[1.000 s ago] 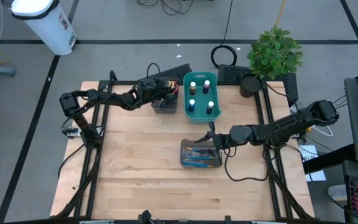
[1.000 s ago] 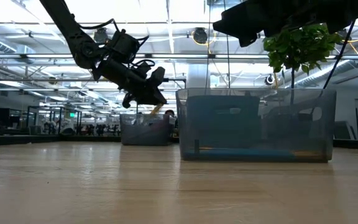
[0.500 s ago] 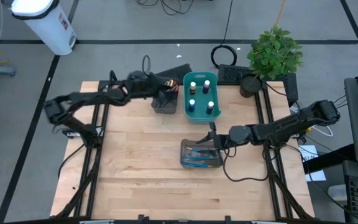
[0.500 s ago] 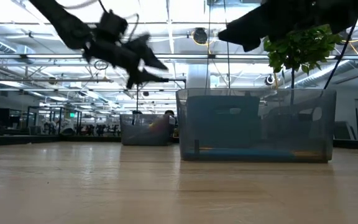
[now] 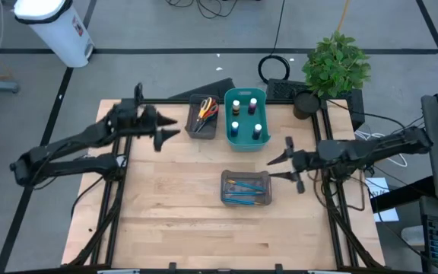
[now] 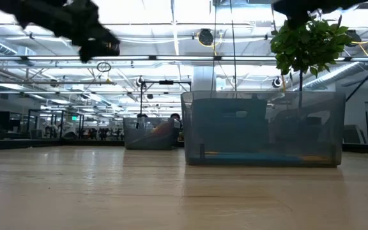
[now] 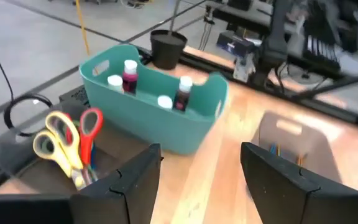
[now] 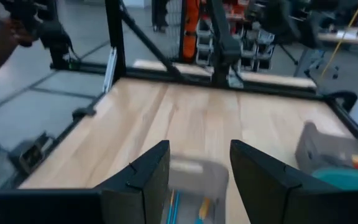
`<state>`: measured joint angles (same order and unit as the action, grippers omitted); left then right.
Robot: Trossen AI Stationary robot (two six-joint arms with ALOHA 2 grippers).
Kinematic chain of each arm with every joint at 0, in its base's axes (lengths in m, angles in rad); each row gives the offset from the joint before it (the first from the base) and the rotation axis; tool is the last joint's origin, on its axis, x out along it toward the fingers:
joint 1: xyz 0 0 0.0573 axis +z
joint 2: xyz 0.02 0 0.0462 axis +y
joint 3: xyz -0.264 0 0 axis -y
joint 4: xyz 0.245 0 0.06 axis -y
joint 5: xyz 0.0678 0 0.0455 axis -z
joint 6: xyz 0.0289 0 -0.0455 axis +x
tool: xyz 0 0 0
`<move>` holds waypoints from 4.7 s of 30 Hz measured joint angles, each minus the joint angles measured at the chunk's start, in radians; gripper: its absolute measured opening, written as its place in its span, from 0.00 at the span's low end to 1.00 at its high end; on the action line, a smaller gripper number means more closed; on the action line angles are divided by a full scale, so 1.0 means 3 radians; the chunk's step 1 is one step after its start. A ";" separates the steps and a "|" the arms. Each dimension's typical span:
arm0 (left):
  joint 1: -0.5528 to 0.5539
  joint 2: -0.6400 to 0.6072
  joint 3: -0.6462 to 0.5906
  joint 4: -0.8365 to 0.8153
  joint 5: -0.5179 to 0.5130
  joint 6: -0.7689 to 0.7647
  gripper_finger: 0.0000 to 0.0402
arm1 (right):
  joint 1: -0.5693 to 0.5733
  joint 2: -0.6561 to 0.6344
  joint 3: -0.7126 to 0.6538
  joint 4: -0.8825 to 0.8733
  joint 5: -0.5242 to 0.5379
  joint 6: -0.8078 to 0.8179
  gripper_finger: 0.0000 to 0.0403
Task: Pick & Place Paint Supplies
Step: Return to Home Position
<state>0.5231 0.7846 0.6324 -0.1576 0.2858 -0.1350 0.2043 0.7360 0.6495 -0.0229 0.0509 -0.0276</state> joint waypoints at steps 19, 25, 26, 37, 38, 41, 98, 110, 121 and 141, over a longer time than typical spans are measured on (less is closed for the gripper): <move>-0.1230 -0.1530 -0.2059 0.1333 -0.1259 -0.0152 0.57 | -0.0149 -0.1511 -0.1118 0.0194 0.1048 0.0150 0.40; -0.1545 -0.1613 -0.2059 0.1085 -0.1805 -0.0015 0.57 | -0.0156 -0.2040 -0.1408 0.0186 0.1048 0.0152 0.40; -0.1576 -0.1643 -0.2059 0.1053 -0.1890 -0.0026 0.57 | -0.0155 -0.2142 -0.1449 0.0184 0.1048 0.0133 0.40; -0.1754 -0.1846 -0.2059 0.1146 -0.2007 0.0096 0.57 | -0.0155 -0.2413 -0.1651 0.0105 0.0870 -0.0125 0.40; -0.1754 -0.1849 -0.2058 0.1178 -0.2008 0.0075 0.57 | -0.0155 -0.2416 -0.1692 0.0130 0.0869 -0.0124 0.40; -0.1754 -0.1847 -0.2059 0.1218 -0.2007 0.0027 0.57 | -0.0155 -0.2417 -0.1821 0.0232 0.0863 -0.0101 0.40; -0.1753 -0.1847 -0.2058 0.1236 -0.2006 0.0090 0.57 | -0.0153 -0.2412 -0.2116 0.0413 0.0867 0.0402 0.40; -0.1753 -0.1847 -0.2058 0.1236 -0.2005 0.0088 0.57 | -0.0152 -0.2412 -0.2116 0.0413 0.0867 0.0402 0.40; -0.1753 -0.1847 -0.2056 0.1236 -0.2005 0.0088 0.57 | -0.0152 -0.2412 -0.2116 0.0413 0.0868 0.0402 0.40; -0.1752 -0.1845 -0.2056 0.1236 -0.2005 0.0088 0.57 | -0.0152 -0.2412 -0.2117 0.0413 0.0868 0.0402 0.40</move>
<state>-0.0025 0.2310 0.0154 0.2131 -0.3157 -0.1085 0.1586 0.0124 0.0143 0.1009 0.3115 0.0929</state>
